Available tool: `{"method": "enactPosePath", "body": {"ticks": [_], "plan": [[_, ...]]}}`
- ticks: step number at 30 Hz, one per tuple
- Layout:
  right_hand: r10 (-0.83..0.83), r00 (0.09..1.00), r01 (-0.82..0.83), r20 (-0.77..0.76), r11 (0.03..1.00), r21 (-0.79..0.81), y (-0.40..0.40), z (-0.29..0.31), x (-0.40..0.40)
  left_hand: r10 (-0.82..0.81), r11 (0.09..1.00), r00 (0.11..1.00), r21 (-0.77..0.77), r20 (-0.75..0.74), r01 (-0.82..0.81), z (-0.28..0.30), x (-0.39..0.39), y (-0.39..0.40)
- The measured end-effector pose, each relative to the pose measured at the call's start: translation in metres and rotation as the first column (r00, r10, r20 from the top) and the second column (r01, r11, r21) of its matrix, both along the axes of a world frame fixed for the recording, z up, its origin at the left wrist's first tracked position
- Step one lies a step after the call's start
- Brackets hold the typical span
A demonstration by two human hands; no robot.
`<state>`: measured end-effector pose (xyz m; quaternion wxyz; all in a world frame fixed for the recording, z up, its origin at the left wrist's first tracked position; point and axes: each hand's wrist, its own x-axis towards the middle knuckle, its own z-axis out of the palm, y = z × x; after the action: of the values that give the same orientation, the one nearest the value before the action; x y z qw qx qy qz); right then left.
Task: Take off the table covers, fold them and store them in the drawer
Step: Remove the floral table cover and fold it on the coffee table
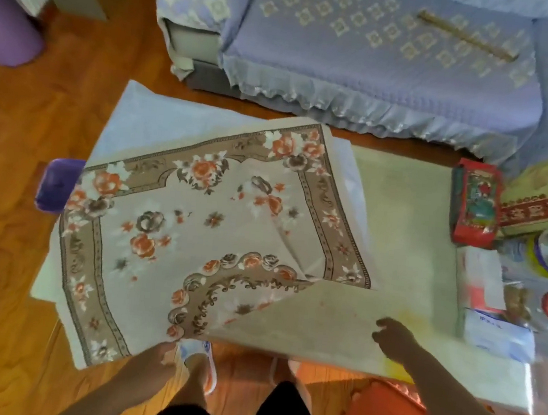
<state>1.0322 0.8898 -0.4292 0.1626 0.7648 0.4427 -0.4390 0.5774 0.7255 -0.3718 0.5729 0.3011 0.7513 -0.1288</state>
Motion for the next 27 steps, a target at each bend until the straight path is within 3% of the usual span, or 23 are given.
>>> {"method": "enactPosePath", "body": {"ticks": [6,9,13,17,18,20,23,27], "plan": [[-0.041,0.987,0.075,-0.158,0.974,0.215,0.076,-0.069,0.006,0.192,0.981,0.962,0.037,-0.194,-0.189,-0.010,0.059,0.030],[0.025,0.986,0.030,-0.167,0.949,0.315,0.086,-0.087,0.011,0.246,0.969,0.960,0.063,-0.136,-0.239,-0.011,0.113,0.043],[0.283,0.958,-0.238,-0.037,0.863,0.445,0.101,-0.075,0.025,0.132,0.989,0.991,0.062,0.000,-0.132,0.014,0.185,0.060],[0.565,0.825,-0.509,-0.033,0.766,0.392,0.130,-0.057,0.035,0.188,0.971,0.980,0.137,0.060,-0.195,0.027,0.207,0.068],[0.616,0.787,-0.549,-0.037,0.726,0.414,0.133,-0.058,0.037,0.201,0.966,0.978,0.151,0.059,-0.208,0.029,0.206,0.068],[0.599,0.792,-0.485,-0.119,0.734,0.475,0.142,-0.055,0.035,0.224,0.958,0.974,0.178,0.022,-0.224,0.033,0.196,0.067],[0.534,0.809,-0.382,-0.247,0.796,0.469,0.146,-0.006,0.016,0.233,0.956,0.972,0.194,-0.041,-0.221,0.043,0.177,0.059],[0.601,0.717,-0.314,-0.353,0.730,0.607,0.151,0.093,-0.021,0.280,0.940,0.959,0.215,-0.051,-0.263,0.059,0.165,0.041]]}}
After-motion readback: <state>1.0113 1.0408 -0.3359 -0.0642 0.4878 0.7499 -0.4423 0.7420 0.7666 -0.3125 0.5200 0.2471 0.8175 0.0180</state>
